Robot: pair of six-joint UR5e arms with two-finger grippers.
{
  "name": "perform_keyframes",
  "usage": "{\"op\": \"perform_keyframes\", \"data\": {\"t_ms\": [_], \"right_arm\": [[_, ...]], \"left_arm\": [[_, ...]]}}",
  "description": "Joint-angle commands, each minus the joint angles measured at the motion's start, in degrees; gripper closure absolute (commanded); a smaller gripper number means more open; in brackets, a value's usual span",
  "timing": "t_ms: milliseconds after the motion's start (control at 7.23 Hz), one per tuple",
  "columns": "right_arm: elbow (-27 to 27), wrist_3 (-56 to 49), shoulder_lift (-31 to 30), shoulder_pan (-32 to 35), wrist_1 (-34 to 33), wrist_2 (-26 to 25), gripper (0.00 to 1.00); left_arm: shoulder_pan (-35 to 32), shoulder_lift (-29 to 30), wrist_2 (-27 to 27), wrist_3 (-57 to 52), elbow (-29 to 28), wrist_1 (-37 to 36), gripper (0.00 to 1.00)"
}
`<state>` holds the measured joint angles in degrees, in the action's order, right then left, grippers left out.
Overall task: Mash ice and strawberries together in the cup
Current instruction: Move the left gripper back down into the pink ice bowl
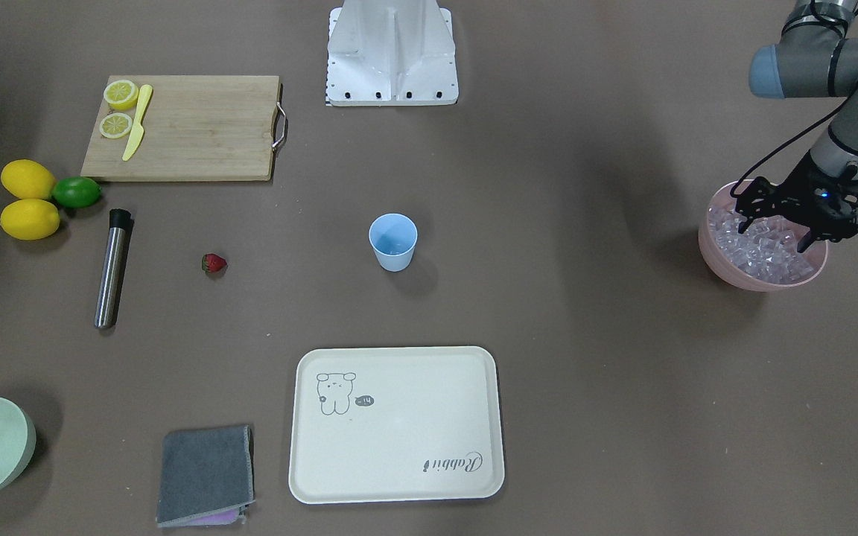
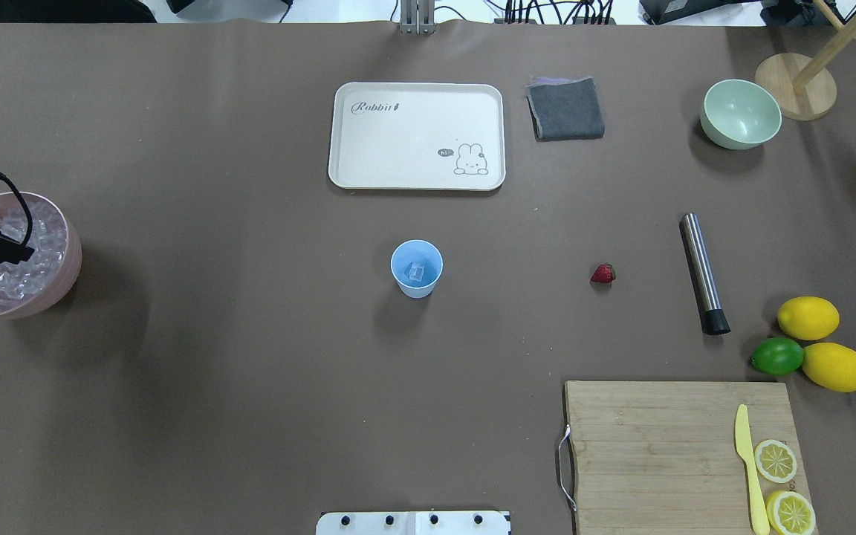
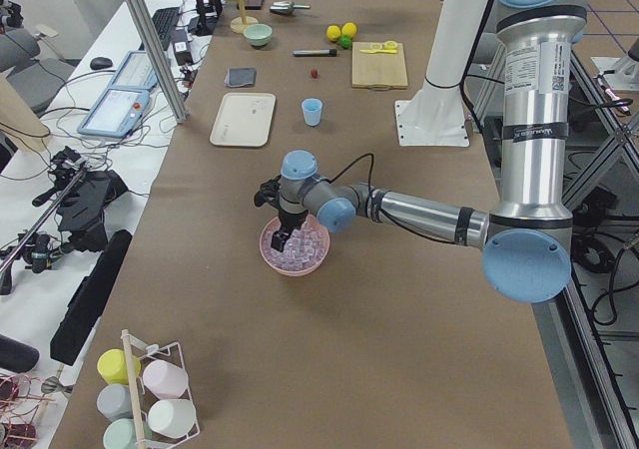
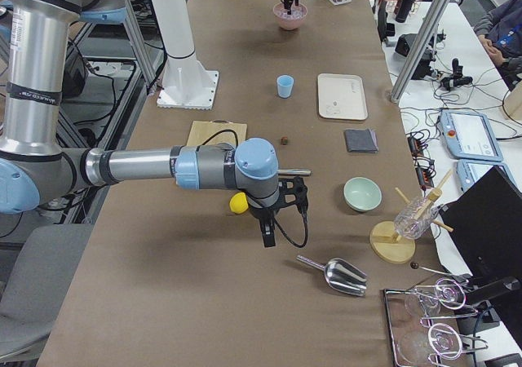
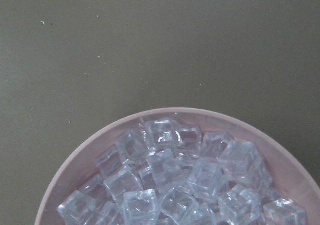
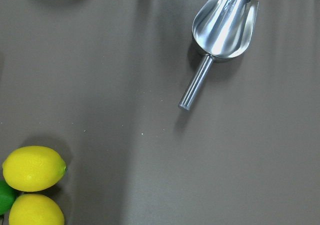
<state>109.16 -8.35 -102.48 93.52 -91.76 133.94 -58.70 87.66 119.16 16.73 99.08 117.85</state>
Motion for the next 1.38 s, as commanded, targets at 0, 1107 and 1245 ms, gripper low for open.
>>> {"op": "perform_keyframes", "data": {"t_ms": [0,1107,1245], "right_arm": [[0.0,0.0,0.0,0.0,0.0,0.0,0.00],[0.0,0.0,0.0,0.0,0.0,0.0,0.00],[0.0,-0.1,0.0,0.0,0.0,0.0,0.00]], "left_arm": [[0.0,0.1,0.0,0.0,-1.1,0.2,0.15],[0.1,1.5,0.0,0.0,-2.5,0.2,0.40],[0.0,1.5,0.0,0.0,-2.5,0.2,0.47]]}}
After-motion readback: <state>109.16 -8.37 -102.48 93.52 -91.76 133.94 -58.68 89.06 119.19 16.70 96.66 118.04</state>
